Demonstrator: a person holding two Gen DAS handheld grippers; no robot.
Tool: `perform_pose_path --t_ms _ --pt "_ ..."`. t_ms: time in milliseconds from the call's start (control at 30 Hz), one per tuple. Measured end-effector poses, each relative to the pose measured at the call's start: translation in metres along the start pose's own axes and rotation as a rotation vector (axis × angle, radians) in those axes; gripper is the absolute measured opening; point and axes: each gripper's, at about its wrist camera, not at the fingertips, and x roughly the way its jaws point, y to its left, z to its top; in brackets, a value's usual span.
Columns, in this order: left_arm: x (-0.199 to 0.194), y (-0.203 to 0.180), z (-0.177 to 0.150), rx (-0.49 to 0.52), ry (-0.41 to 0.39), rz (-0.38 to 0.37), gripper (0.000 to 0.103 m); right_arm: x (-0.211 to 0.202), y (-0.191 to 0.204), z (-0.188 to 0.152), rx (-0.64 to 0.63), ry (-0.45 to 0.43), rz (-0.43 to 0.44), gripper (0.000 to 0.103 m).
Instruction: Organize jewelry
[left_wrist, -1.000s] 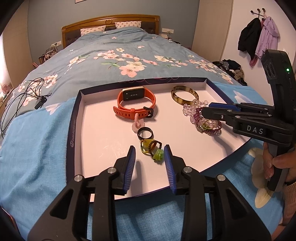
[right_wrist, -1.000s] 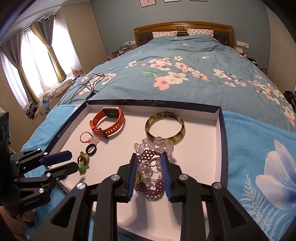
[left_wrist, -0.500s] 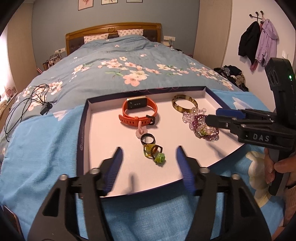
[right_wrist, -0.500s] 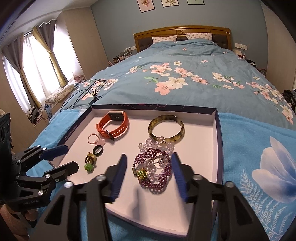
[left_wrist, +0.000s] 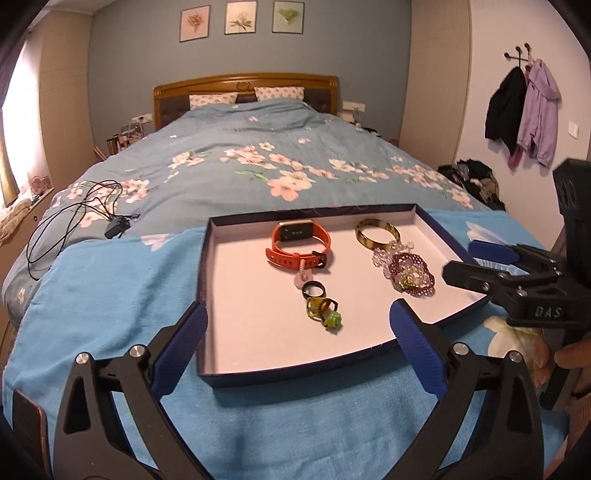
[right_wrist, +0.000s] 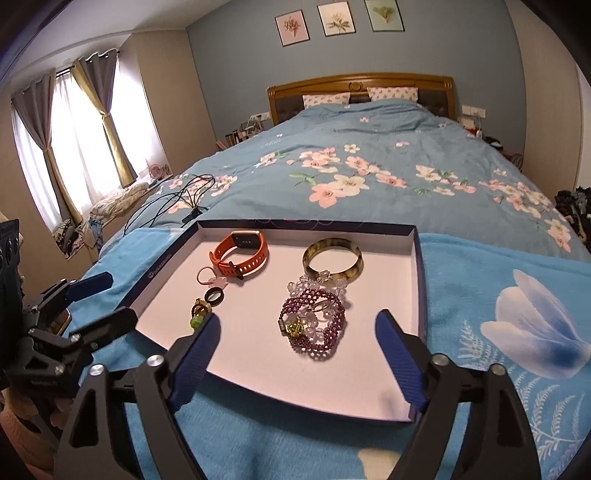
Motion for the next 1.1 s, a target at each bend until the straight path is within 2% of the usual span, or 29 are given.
perform_pose_path --t_ms 200,400,767,1100 --pt "-0.028 0.009 -0.006 -0.045 -0.076 0.035 0.097 -0.017 0.008 -0.009 -0.019 -0.058 -0.016 0.096" --pt "-0.056 0.004 -0.013 -0.021 -0.136 0.079 0.097 -0.040 0.016 -0.020 -0.017 -0.130 -0.039 0.096" --pt "-0.099 -0.006 -0.030 -0.049 -0.234 0.099 0.097 -0.086 0.038 -0.051 -0.044 -0.303 -0.177 0.096" --pt "-0.135 -0.016 -0.047 -0.045 -0.312 0.146 0.097 -0.106 0.057 -0.066 -0.089 -0.390 -0.216 0.096"
